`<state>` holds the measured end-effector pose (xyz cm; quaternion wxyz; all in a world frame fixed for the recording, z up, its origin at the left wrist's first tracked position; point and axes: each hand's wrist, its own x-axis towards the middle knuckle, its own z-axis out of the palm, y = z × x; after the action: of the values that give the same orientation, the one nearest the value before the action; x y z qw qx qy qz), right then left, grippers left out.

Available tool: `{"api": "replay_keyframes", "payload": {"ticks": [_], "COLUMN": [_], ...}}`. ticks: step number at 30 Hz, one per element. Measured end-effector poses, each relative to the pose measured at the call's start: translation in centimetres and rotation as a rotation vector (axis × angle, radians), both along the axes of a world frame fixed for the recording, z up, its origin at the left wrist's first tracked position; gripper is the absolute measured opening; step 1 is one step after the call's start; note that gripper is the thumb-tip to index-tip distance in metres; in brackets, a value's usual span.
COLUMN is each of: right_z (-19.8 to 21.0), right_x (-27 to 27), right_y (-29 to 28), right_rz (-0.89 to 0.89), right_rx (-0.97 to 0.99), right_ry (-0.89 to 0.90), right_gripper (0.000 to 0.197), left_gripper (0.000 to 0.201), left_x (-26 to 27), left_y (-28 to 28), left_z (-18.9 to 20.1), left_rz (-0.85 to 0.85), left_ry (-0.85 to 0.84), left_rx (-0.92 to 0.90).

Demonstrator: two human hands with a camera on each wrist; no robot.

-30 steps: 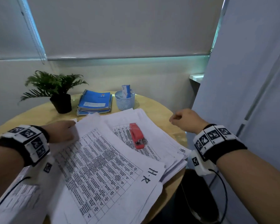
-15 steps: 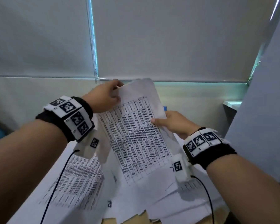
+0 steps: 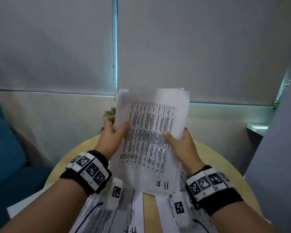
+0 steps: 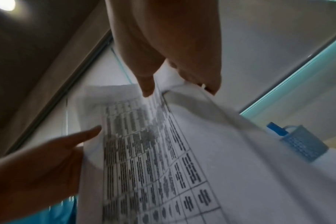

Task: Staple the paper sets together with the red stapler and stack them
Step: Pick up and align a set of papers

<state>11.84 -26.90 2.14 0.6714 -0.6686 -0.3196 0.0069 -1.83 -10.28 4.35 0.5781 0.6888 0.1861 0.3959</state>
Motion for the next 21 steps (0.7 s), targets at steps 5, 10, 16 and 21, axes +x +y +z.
{"api": "replay_keyframes", "payload": {"ticks": [5, 10, 16, 21], "right_z": [-1.7, -2.6, -2.3, -1.8], "right_x": [-0.8, -0.5, -0.4, 0.4], "right_y": [0.5, 0.9, 1.0, 1.2], "right_rz": [-0.031, -0.021, -0.081, -0.174], "right_rx": [0.037, 0.059, 0.095, 0.039], "right_ry": [-0.029, -0.08, -0.14, -0.155], "right_gripper": [0.036, 0.025, 0.016, 0.046], "left_gripper": [0.038, 0.037, 0.012, 0.012], "left_x": [0.2, 0.3, 0.9, 0.6], "left_y": [0.0, 0.8, 1.3, 0.5], "left_z": [-2.2, -3.8, -4.9, -3.3], "left_rz": [0.12, 0.153, 0.222, 0.222], "left_ry": [0.069, 0.088, 0.097, 0.139], "left_rx": [0.085, 0.019, 0.031, 0.201]}}
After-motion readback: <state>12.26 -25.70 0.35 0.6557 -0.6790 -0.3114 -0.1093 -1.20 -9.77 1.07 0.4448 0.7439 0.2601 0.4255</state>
